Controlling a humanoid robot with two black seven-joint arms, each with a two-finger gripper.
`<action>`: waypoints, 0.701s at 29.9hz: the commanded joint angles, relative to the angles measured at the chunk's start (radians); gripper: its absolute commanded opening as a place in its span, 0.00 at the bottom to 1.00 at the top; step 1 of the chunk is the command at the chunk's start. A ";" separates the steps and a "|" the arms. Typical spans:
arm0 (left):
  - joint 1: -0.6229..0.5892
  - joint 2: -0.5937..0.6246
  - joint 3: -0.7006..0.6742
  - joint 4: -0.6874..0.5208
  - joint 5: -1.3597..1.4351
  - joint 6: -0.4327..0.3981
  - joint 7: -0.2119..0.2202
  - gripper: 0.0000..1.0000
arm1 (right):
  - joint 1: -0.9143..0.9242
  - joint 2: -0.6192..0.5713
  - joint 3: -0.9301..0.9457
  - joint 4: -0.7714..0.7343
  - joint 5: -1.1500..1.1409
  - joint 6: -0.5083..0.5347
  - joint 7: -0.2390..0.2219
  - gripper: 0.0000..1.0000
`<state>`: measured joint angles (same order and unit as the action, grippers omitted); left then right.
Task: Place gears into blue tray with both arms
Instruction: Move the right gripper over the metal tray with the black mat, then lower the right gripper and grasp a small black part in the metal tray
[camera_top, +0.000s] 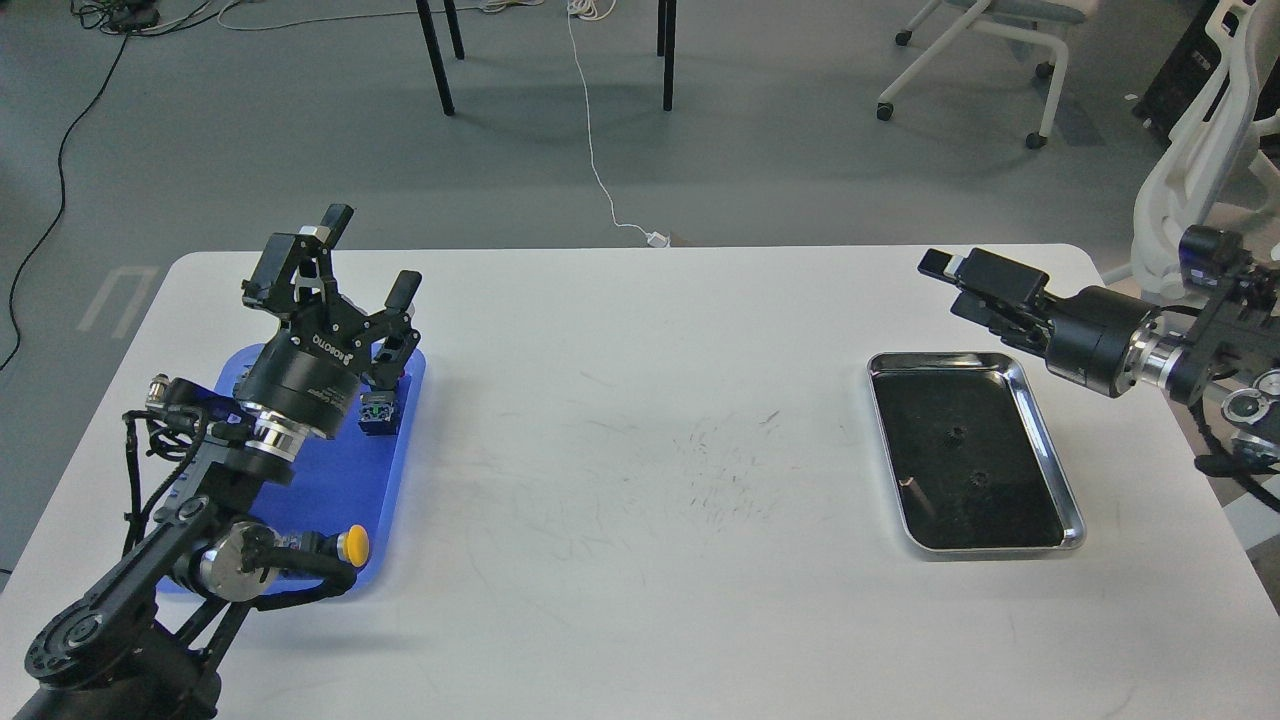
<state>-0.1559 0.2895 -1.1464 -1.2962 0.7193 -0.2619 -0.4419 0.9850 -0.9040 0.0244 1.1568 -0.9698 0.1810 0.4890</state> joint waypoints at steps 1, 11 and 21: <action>0.002 -0.003 0.002 0.000 -0.001 -0.002 -0.009 0.98 | 0.127 -0.038 -0.116 0.000 -0.229 0.049 0.000 0.99; 0.006 0.002 0.004 -0.031 0.000 0.000 -0.009 0.98 | 0.330 0.034 -0.458 -0.028 -0.635 0.086 0.000 0.99; 0.012 0.000 0.004 -0.037 0.000 0.001 -0.008 0.98 | 0.333 0.229 -0.590 -0.215 -0.633 0.071 0.000 0.87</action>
<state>-0.1450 0.2905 -1.1427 -1.3329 0.7195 -0.2608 -0.4497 1.3221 -0.7210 -0.5391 0.9891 -1.6048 0.2572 0.4886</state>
